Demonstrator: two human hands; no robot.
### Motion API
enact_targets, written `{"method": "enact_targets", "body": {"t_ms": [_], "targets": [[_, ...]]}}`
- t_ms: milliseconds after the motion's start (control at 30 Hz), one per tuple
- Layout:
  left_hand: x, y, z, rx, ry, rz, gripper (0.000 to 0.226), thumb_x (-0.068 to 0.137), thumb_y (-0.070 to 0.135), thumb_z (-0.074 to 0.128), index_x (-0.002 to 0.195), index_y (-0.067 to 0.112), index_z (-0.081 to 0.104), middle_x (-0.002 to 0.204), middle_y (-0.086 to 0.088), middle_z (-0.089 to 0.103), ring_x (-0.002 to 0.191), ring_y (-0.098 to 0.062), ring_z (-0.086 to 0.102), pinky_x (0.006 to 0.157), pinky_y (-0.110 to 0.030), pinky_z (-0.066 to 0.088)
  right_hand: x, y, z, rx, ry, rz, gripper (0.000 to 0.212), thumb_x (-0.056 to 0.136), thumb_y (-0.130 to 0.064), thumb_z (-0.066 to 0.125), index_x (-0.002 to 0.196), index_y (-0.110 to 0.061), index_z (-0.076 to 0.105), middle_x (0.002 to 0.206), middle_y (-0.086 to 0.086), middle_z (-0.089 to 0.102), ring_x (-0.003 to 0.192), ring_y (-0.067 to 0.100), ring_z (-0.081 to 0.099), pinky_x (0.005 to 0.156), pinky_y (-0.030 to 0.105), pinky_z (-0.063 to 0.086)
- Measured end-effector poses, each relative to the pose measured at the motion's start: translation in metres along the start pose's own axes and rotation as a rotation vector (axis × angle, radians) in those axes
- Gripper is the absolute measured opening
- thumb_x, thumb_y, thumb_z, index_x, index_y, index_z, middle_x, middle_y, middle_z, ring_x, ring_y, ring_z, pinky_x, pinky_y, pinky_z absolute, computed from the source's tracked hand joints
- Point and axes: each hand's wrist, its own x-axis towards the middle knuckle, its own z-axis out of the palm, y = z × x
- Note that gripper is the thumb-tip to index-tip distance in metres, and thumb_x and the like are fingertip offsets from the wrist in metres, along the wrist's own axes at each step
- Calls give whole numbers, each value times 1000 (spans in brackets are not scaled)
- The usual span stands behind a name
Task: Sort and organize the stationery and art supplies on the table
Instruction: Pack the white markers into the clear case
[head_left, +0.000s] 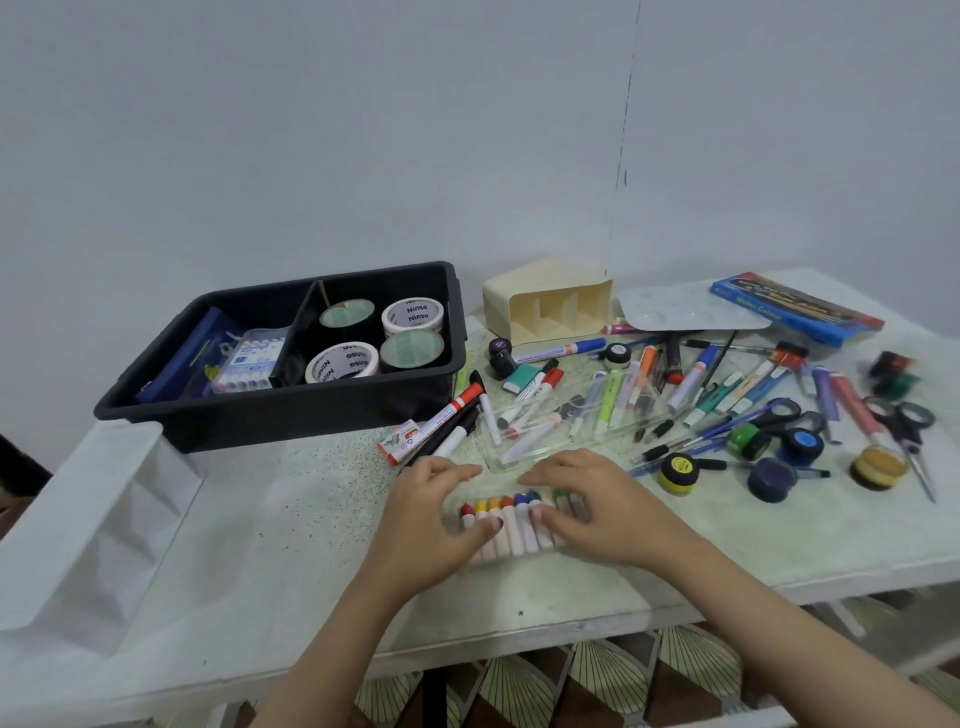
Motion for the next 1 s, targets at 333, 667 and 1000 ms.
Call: {"method": "enact_targets", "body": {"t_ms": [333, 667, 1000], "targets": [[75, 47, 48, 74, -28, 45, 42, 89, 34, 59, 131, 32, 52, 138, 13, 41, 128, -4, 31, 108, -27, 26, -12, 112, -93, -146, 218, 268, 28, 91, -24, 57, 118, -22, 64, 114, -4, 62, 109, 14, 53, 88, 23, 34], [137, 65, 75, 95, -74, 52, 36, 84, 40, 63, 120, 37, 59, 124, 16, 51, 119, -3, 40, 104, -34, 34, 8, 261, -183, -482, 285, 626, 44, 85, -39, 57, 125, -20, 61, 125, 22, 56, 116, 39, 49, 98, 44, 38], [146, 68, 79, 7, -85, -6, 35, 82, 33, 68, 115, 39, 59, 120, 21, 50, 116, 3, 40, 98, -25, 31, 30, 292, -197, -529, 335, 800, 54, 89, -38, 55, 135, -11, 44, 124, 22, 53, 113, 40, 47, 96, 47, 36]]}}
